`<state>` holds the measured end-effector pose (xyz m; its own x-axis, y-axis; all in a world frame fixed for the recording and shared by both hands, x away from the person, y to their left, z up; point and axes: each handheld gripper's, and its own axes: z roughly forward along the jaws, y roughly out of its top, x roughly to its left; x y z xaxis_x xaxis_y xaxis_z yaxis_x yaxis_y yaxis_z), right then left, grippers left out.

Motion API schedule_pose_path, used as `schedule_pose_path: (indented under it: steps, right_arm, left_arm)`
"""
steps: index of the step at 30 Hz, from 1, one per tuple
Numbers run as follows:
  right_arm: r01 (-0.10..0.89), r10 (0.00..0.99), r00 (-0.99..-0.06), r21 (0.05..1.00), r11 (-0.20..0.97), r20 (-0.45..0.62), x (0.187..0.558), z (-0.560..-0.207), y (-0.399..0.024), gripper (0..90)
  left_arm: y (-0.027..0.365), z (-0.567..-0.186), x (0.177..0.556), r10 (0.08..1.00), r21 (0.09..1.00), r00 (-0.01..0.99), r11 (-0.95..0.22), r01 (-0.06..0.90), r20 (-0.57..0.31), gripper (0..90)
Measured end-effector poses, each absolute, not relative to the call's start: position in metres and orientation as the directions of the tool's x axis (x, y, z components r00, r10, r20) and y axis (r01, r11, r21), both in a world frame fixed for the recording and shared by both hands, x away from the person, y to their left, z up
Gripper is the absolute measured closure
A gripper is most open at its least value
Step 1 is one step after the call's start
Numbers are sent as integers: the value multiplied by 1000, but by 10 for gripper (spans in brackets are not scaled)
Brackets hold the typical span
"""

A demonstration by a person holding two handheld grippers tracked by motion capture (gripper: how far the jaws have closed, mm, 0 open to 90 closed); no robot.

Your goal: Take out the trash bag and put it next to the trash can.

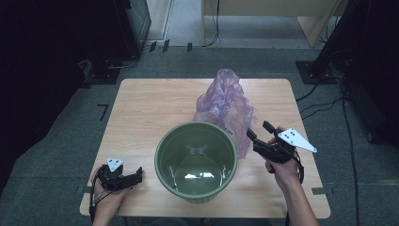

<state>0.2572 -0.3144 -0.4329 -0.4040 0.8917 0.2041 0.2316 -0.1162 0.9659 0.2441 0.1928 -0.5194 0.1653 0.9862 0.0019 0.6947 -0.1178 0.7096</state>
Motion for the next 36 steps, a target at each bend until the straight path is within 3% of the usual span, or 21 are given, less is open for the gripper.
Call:
schedule_pose_path:
  steps: [14, 36]
  right_arm:
    - [307, 926, -299, 942, -137, 232, 236, -457, -356, 185]
    - [466, 976, -127, 879, -100, 178, 215, -494, -405, 183]
  left_arm:
    - [193, -519, 244, 986, 710, 165, -118, 695, 2, 0]
    - [193, -519, 244, 986, 710, 165, -117, 695, 2, 0]
